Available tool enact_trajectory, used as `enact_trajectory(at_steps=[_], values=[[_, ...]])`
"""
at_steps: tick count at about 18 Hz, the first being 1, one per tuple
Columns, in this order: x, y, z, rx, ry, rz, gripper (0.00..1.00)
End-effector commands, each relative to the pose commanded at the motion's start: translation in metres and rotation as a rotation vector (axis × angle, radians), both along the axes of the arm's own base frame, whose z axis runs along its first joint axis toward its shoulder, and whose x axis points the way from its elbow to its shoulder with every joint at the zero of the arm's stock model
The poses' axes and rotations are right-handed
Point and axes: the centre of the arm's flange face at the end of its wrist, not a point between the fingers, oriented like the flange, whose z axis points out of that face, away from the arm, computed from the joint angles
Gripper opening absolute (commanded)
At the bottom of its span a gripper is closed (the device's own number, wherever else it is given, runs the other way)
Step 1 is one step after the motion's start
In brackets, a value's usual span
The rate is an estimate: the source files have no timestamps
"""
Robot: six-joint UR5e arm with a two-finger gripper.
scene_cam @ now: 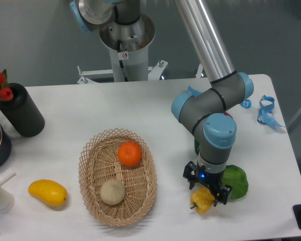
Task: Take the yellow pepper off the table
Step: 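Close the gripper around the yellow bell pepper's body, then lift the gripped yellow bell pepper up off the table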
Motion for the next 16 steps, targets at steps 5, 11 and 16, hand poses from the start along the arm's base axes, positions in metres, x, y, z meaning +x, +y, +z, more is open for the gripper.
enact_trajectory(at_steps=[5, 11, 16], values=[[0.0, 0.0, 0.008, 0.005, 0.008, 0.006, 0.39], [-0.006, 0.006, 0.073, 0.084, 0.073, 0.071, 0.36], [0.02, 0.021, 0.151, 0.24, 0.071, 0.141, 0.36]])
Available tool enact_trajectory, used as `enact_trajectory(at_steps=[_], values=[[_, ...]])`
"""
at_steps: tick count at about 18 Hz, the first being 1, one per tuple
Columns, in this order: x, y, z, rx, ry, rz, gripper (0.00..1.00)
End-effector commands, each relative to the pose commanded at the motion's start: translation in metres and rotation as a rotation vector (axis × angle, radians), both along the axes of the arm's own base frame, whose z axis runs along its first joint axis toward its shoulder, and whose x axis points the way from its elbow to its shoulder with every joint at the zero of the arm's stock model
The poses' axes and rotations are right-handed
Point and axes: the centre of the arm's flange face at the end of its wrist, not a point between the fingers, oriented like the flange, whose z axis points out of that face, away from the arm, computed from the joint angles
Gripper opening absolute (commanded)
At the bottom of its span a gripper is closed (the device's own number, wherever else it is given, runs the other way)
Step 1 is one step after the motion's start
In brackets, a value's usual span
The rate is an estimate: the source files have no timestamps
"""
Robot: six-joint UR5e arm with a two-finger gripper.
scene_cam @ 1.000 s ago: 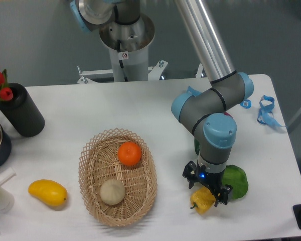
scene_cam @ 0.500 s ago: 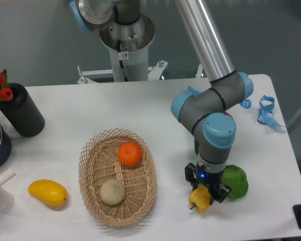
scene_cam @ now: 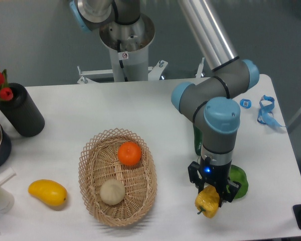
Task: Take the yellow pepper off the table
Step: 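Lift the gripped yellow bell pepper up off the table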
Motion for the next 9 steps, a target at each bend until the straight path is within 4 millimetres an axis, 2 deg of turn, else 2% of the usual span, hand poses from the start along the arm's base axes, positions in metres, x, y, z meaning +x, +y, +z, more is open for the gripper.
enact_trajectory(at_steps=[4, 5, 9], values=[[0.027, 0.001, 0.063, 0.182, -0.067, 0.017, 0.36], [0.032, 0.001, 0.072, 0.206, -0.081, 0.024, 0.36], [0.038, 0.004, 0.079, 0.227, -0.1, 0.043, 0.36]])
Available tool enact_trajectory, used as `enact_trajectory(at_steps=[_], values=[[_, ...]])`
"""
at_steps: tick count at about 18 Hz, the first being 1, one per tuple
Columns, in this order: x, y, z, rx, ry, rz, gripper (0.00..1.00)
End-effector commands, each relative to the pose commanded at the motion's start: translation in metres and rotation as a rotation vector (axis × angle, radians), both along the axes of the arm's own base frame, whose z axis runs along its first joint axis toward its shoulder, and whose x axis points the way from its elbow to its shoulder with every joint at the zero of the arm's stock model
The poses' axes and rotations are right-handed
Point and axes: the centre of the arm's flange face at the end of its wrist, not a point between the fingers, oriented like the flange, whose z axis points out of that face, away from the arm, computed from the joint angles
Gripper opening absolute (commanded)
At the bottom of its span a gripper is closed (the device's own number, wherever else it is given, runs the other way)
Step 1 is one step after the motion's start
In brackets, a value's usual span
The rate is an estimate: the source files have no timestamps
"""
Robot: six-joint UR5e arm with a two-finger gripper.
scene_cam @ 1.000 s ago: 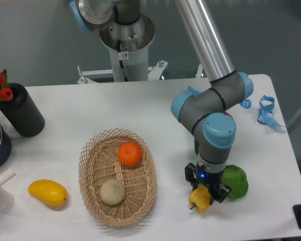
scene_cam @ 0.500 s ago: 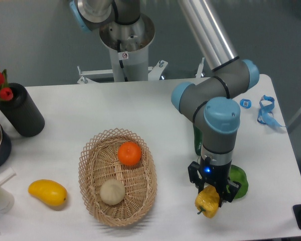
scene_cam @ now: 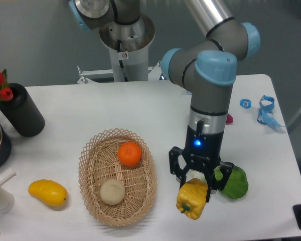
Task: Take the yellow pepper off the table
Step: 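Lift the gripped yellow bell pepper up off the table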
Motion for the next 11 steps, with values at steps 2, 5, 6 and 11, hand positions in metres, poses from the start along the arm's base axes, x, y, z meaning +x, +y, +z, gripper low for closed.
enact_trajectory(at_steps=[2, 5, 6, 11], values=[[0.003, -0.002, 0.002, 0.001, -0.002, 0.002, 0.36], [0.006, 0.001, 0.008, 0.007, 0.006, -0.003, 0.36], [0.005, 0.001, 0.011, 0.012, 0.011, 0.0, 0.36], [0.003, 0.006, 0.026, 0.036, 0.012, 0.02, 0.36]])
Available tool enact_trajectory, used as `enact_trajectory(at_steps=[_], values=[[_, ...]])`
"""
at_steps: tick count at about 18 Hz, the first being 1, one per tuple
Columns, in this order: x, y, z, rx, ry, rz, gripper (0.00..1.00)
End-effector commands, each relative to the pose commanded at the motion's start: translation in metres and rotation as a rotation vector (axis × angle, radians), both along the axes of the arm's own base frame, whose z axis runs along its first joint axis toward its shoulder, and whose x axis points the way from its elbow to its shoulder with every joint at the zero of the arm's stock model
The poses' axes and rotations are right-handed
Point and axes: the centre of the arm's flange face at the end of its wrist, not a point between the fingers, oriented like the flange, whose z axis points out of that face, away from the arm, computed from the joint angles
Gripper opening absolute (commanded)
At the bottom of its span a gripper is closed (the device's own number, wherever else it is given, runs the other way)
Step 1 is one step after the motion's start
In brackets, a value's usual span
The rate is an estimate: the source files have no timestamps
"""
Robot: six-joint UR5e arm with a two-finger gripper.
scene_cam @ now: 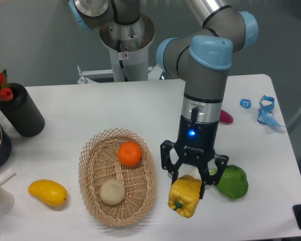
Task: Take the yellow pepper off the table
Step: 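Lift the gripped yellow bell pepper up off the table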
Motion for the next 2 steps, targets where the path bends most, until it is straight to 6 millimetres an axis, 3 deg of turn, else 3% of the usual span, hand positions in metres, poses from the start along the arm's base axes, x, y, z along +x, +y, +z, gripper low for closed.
enact_trajectory(at_steps=[2], values=[[0.0, 0.0015, 0.003, 0.005, 0.003, -0.001, 0.36]])
